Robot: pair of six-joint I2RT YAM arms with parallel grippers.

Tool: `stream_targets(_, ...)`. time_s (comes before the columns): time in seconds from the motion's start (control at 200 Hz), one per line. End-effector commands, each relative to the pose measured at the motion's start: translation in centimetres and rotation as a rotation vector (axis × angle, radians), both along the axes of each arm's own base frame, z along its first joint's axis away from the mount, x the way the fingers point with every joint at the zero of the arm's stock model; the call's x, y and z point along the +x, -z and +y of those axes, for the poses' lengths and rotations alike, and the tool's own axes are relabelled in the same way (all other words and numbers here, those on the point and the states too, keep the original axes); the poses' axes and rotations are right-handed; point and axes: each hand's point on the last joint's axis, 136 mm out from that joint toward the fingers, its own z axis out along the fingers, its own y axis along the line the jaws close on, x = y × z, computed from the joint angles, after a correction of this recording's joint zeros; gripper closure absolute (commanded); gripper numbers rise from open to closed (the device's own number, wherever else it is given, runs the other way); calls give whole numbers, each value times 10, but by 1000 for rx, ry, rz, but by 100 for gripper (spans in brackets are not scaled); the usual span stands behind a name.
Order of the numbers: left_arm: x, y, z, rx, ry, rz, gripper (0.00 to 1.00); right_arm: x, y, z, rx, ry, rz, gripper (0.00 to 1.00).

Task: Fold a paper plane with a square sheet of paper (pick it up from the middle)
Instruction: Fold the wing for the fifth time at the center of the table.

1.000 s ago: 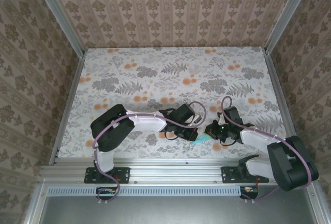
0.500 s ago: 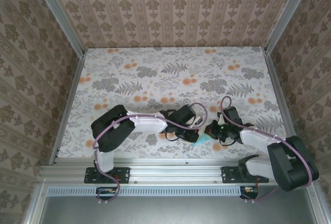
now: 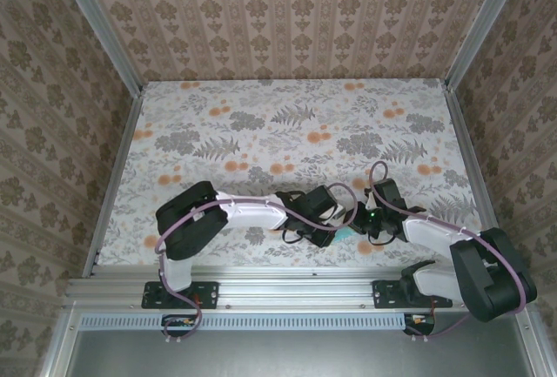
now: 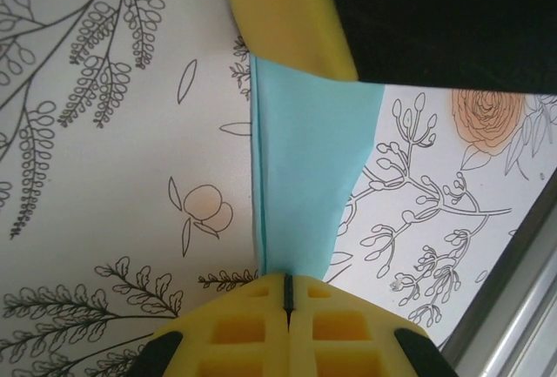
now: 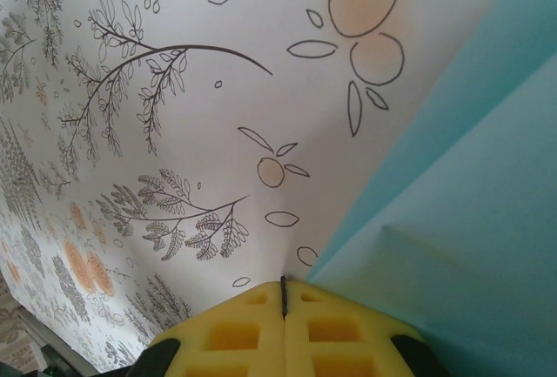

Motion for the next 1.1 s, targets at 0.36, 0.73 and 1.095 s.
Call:
stream_targets(0.36, -31, 31, 81, 291, 78, -49, 100, -40, 45, -37, -224, 48, 187, 100)
stream_targets(0.73, -32, -7, 69, 159, 60, -31, 100, -38, 41, -35, -226, 22, 175, 100)
stream_targets(1.095, 23, -63, -15, -199, -54, -41, 100, -40, 42, -29, -196, 4, 181, 100)
